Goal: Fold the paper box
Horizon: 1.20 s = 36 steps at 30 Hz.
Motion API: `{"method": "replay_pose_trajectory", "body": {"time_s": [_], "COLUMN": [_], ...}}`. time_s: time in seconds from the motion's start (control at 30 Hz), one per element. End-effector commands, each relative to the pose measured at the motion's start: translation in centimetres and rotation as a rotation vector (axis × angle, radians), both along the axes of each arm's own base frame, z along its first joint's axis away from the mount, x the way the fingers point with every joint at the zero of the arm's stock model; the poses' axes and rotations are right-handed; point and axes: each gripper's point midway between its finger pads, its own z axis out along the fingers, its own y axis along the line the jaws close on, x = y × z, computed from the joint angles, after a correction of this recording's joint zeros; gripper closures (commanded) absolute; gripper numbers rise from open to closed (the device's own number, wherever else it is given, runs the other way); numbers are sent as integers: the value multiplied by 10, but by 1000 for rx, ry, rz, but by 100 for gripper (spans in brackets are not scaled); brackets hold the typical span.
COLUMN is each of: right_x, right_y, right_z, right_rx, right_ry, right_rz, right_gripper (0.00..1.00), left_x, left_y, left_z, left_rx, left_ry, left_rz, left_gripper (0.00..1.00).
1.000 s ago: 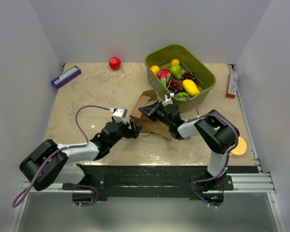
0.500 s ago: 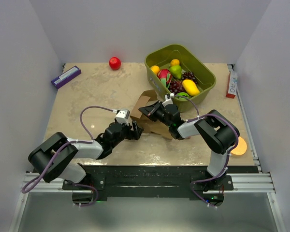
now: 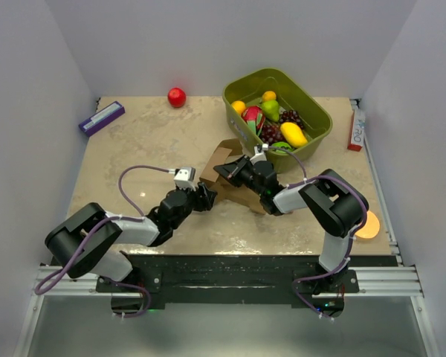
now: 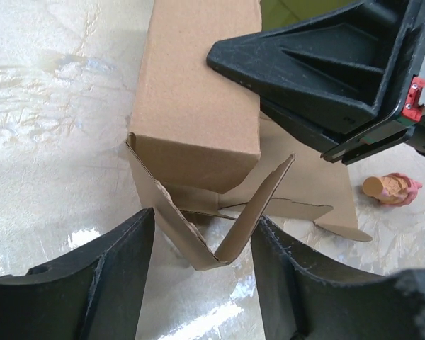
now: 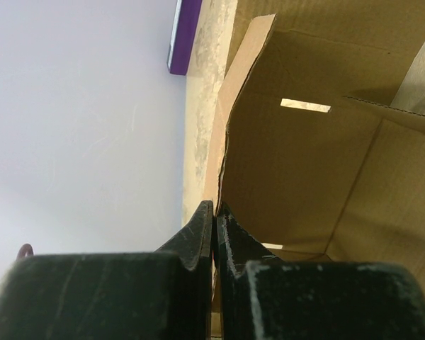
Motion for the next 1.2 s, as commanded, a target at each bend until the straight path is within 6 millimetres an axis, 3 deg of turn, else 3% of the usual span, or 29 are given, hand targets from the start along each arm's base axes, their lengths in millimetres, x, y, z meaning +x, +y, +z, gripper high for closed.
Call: {"method": "replay_pose_trajectory", "body": {"time_s": [0.0, 0.23, 0.6, 0.73, 0.9, 1.17], "right_x": [2, 2, 2, 2, 2, 0], "right_y": [-16, -16, -16, -14, -15, -17], "right_z": [-22, -24, -25, -25, -28, -30], "right_rx": [-83, -82, -81, -77, -78, -75], "right_ry": [34, 39, 43, 47, 54, 57], "right_rz": [-53, -54, -51, -49, -53, -64], "right_gripper": [100, 100, 100, 100, 100, 100], "left_x": [16, 20, 24, 19, 14, 6], "left_y": [7, 12, 16, 2, -21, -19], "left_z": [30, 18, 26, 24, 8, -6], "left_rx": [-74, -39, 123, 121, 116, 98], "left_ry": [-94, -49, -112, -120, -78, -16], "left_rz": [94, 161, 254, 209, 148, 168], "left_gripper": [40, 42, 39, 36, 32, 32]}}
